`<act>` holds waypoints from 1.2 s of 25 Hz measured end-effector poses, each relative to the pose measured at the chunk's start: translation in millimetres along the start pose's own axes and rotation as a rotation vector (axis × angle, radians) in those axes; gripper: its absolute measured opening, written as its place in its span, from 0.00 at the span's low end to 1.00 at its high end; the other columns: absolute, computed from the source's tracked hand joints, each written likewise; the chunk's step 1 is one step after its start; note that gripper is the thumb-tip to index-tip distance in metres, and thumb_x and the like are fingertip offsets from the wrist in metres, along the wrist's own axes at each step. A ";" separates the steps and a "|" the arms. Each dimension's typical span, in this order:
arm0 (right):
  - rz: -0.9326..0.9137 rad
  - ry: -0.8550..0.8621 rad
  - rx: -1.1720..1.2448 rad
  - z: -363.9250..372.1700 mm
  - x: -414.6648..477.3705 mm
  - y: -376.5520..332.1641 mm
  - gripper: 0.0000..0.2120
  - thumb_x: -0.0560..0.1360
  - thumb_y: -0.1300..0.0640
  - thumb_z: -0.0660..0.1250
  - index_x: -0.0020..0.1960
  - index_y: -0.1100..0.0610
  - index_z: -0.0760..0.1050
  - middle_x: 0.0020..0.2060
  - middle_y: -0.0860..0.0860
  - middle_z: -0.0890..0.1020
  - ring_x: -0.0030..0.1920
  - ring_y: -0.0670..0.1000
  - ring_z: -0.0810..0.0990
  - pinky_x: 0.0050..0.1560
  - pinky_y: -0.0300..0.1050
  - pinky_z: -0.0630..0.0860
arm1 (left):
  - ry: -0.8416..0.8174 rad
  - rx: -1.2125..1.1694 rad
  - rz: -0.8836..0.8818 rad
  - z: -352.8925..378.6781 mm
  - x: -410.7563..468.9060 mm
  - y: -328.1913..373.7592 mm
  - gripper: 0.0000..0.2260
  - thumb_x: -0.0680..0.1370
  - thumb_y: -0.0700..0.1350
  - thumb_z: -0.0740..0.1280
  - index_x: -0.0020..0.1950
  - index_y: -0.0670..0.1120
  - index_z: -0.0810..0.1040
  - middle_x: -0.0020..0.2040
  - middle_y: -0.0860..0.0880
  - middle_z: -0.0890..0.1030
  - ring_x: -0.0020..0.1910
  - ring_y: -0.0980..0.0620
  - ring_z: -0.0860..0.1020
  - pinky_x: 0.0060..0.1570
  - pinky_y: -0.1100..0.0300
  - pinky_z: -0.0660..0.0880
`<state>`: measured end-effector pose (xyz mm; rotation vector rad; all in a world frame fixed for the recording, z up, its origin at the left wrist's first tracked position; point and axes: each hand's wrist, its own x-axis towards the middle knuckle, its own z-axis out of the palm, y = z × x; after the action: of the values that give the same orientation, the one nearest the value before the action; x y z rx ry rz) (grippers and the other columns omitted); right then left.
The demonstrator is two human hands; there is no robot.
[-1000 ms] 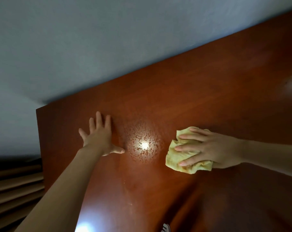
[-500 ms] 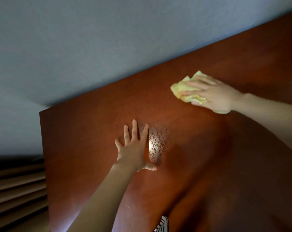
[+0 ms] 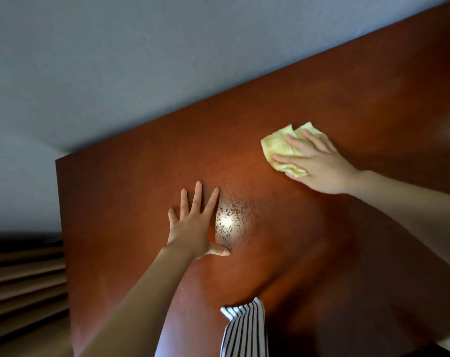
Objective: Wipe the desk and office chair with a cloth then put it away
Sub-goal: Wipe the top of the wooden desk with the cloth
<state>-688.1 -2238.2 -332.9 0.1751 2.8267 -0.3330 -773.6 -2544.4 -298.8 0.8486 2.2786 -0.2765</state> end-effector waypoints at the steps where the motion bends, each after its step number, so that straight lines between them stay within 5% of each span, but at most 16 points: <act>1: -0.034 -0.007 -0.015 7.4 -19.8 -9.1 0.27 0.72 0.31 0.40 0.71 0.30 0.53 0.78 0.46 0.48 0.76 0.57 0.40 0.73 0.61 0.39 | -0.002 0.008 0.004 6.5 -6.7 2.9 0.62 0.60 0.68 0.73 0.71 0.58 0.25 0.71 0.49 0.22 0.72 0.39 0.29 0.70 0.35 0.45; 6: -0.177 0.054 -0.096 36.8 -99.6 -59.7 0.22 0.77 0.36 0.54 0.70 0.36 0.65 0.75 0.51 0.62 0.74 0.64 0.57 0.72 0.65 0.54 | -0.009 0.041 0.037 32.0 -34.8 11.3 0.62 0.60 0.69 0.72 0.72 0.58 0.25 0.71 0.49 0.22 0.72 0.40 0.28 0.70 0.34 0.45; 13: -0.521 0.024 0.002 83.0 -192.8 -97.8 0.24 0.70 0.44 0.70 0.65 0.36 0.72 0.68 0.47 0.72 0.70 0.57 0.67 0.71 0.61 0.60 | -0.073 -0.002 0.066 52.3 -59.7 17.3 0.63 0.59 0.66 0.76 0.72 0.58 0.27 0.71 0.51 0.22 0.71 0.41 0.27 0.67 0.29 0.47; 16: -0.585 0.023 -0.117 75.6 -194.2 -69.9 0.28 0.68 0.42 0.73 0.67 0.37 0.70 0.67 0.45 0.73 0.70 0.54 0.69 0.71 0.54 0.55 | -0.104 -0.002 0.067 50.2 -59.5 18.9 0.64 0.59 0.65 0.76 0.72 0.58 0.27 0.70 0.51 0.21 0.71 0.41 0.27 0.66 0.29 0.49; 22: -0.188 0.144 -0.072 40.8 -158.5 9.6 0.26 0.73 0.46 0.70 0.68 0.37 0.66 0.68 0.48 0.73 0.70 0.55 0.67 0.65 0.54 0.65 | -0.062 -0.015 0.070 51.0 -59.7 17.2 0.63 0.59 0.65 0.76 0.72 0.58 0.27 0.69 0.53 0.21 0.71 0.42 0.27 0.67 0.29 0.48; 26: 0.074 0.155 0.033 27.2 -114.5 31.3 0.21 0.78 0.42 0.56 0.70 0.36 0.63 0.73 0.45 0.63 0.74 0.54 0.55 0.70 0.56 0.56 | -0.040 -0.025 0.066 54.5 -59.9 18.8 0.62 0.60 0.65 0.75 0.73 0.58 0.28 0.71 0.53 0.23 0.72 0.42 0.27 0.67 0.30 0.48; 30: 0.275 0.227 0.043 22.1 -57.4 0.5 0.20 0.79 0.41 0.54 0.71 0.36 0.64 0.74 0.46 0.60 0.73 0.59 0.54 0.72 0.58 0.50 | -0.018 -0.083 0.080 48.8 -58.8 14.8 0.54 0.64 0.69 0.69 0.75 0.60 0.33 0.73 0.55 0.26 0.73 0.45 0.29 0.69 0.33 0.48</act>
<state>-627.5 -2248.1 -336.5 0.6416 2.9629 -0.3301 -705.7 -2582.4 -295.5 0.8878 2.2179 -0.1515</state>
